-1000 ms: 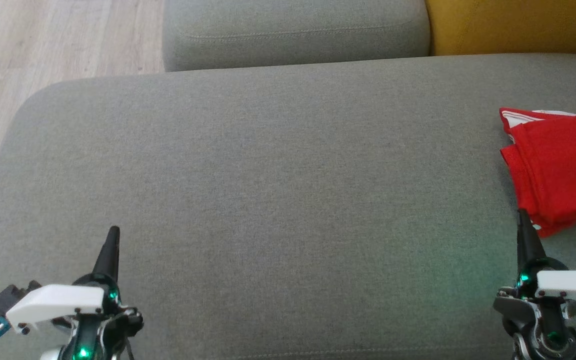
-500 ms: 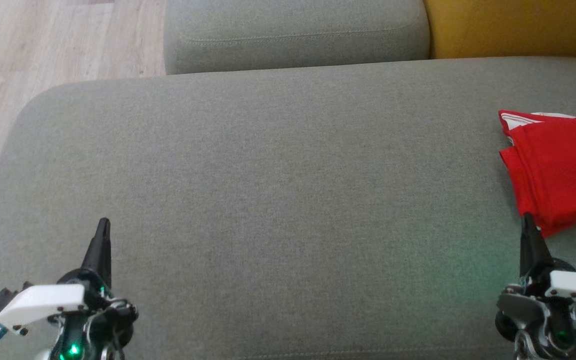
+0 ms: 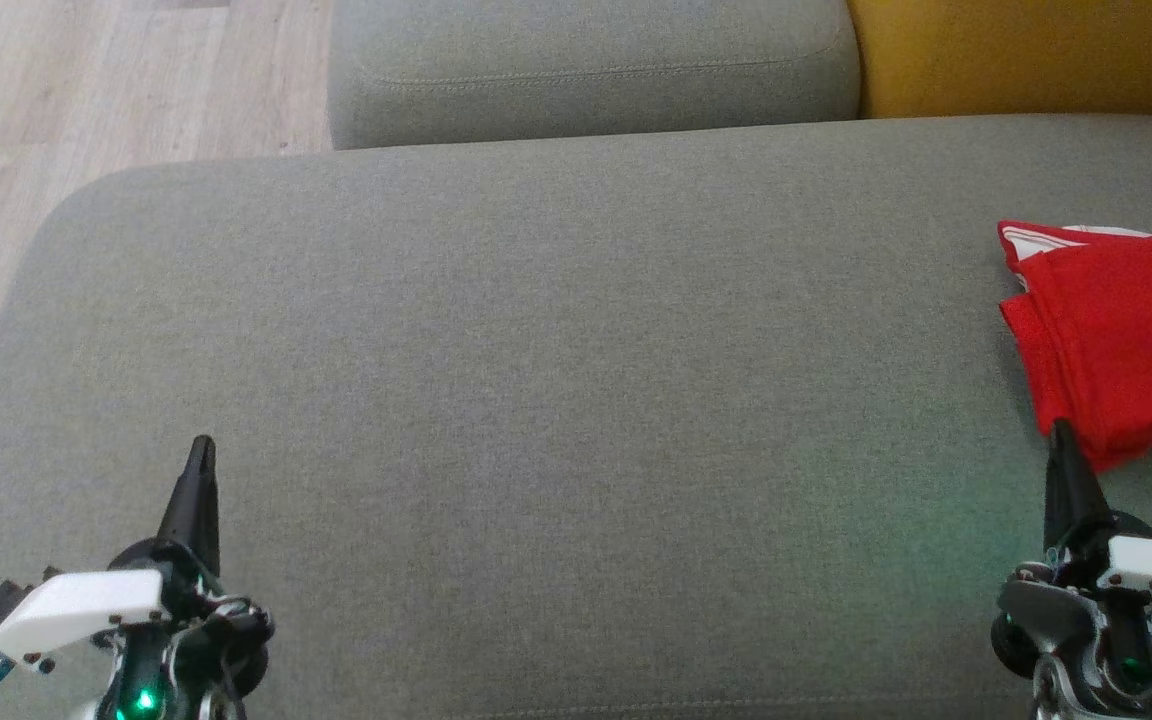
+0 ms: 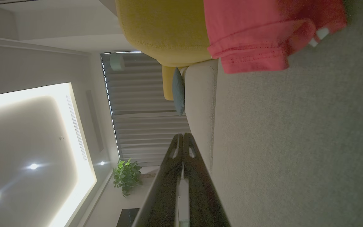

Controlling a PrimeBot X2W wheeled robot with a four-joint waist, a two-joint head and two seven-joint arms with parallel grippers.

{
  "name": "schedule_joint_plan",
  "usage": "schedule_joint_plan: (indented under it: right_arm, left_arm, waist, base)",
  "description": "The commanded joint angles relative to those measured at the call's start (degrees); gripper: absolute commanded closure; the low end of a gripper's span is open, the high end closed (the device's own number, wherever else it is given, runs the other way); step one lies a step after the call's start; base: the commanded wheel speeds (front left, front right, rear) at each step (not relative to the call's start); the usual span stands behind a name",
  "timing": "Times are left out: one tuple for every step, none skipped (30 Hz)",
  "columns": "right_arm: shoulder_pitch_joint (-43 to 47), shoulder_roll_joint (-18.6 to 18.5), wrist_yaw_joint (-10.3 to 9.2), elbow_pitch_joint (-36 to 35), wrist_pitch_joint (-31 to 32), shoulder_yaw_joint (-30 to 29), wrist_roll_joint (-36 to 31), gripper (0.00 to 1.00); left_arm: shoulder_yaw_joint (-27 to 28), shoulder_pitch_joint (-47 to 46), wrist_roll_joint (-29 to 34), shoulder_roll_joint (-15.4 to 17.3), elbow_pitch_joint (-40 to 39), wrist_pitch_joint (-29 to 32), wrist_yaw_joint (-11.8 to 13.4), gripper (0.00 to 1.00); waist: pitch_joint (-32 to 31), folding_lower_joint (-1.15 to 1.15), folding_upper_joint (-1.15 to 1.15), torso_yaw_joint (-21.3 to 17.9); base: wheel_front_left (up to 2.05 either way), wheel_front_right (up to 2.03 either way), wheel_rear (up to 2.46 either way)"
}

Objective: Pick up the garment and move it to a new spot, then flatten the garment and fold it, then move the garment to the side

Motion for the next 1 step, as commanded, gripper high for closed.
schedule_joint_plan:
  right_arm:
    - [-2.7, -0.7, 0.39, -1.7, 0.5, 1.1, 0.1, 1.00]
  left_arm:
    - [2.1, -3.2, -0.1, 0.5, -1.5, 0.3, -0.4, 1.00]
  waist:
    - [0.0, 0.00, 0.00, 0.0]
  base:
    - [0.00, 0.00, 0.00]
